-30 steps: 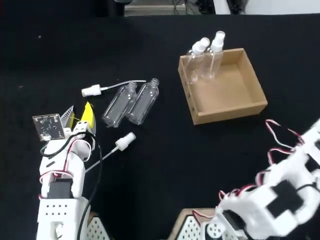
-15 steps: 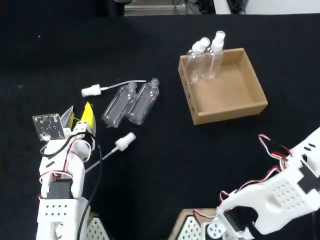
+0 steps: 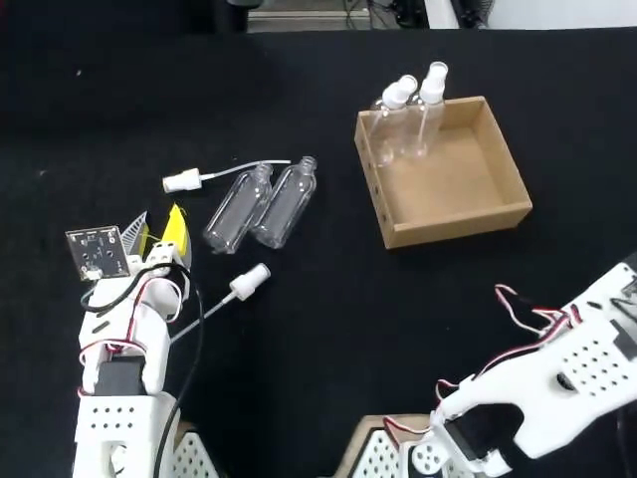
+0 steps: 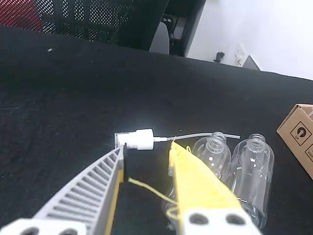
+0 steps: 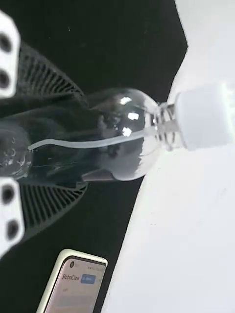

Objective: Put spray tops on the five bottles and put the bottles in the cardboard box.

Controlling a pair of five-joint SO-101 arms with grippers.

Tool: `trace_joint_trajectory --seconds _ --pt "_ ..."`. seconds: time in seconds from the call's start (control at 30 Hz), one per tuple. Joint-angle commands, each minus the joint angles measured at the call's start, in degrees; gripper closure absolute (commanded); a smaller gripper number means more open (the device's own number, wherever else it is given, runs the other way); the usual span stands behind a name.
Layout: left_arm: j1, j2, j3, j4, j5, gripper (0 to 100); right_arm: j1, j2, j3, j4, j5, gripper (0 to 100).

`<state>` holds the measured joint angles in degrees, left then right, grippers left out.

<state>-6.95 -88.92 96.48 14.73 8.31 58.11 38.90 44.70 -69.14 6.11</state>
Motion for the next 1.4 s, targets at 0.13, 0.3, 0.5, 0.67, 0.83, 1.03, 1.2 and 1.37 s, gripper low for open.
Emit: trace_joint_trajectory --seconds 0.13,0.3,0.5,0.67,0.83,1.03,1.2,1.37 --pt "0.75 -0.26 1.36 0.18 0.26 85 0.44 5.85 -0.13 -10.64 -0.26 97.4" --pt "0.75 -0.26 1.36 0.18 0.26 85 0.44 6.99 -0.13 -10.73 -0.26 81.8" --pt "0.75 -0.26 1.36 0.18 0.26 85 0.0 6.64 -0.13 -10.73 -0.26 80.5" --pt "0.75 -0.26 1.36 0.18 0.18 85 -1.14 6.64 -0.04 -10.73 -0.18 80.3" --pt "0.75 -0.26 1.36 0.18 0.18 85 -1.49 6.55 0.75 -11.08 -0.18 74.7" --pt "0.75 -0.26 1.36 0.18 0.18 85 -1.49 2.77 3.56 -10.9 -0.26 70.9" --pt "0.75 -0.26 1.36 0.18 0.18 85 -2.2 -4.97 8.4 -10.64 -0.26 70.9" --pt "0.75 -0.26 1.36 0.18 0.18 85 -3.16 -14.55 13.76 -9.32 0.0 70.8"
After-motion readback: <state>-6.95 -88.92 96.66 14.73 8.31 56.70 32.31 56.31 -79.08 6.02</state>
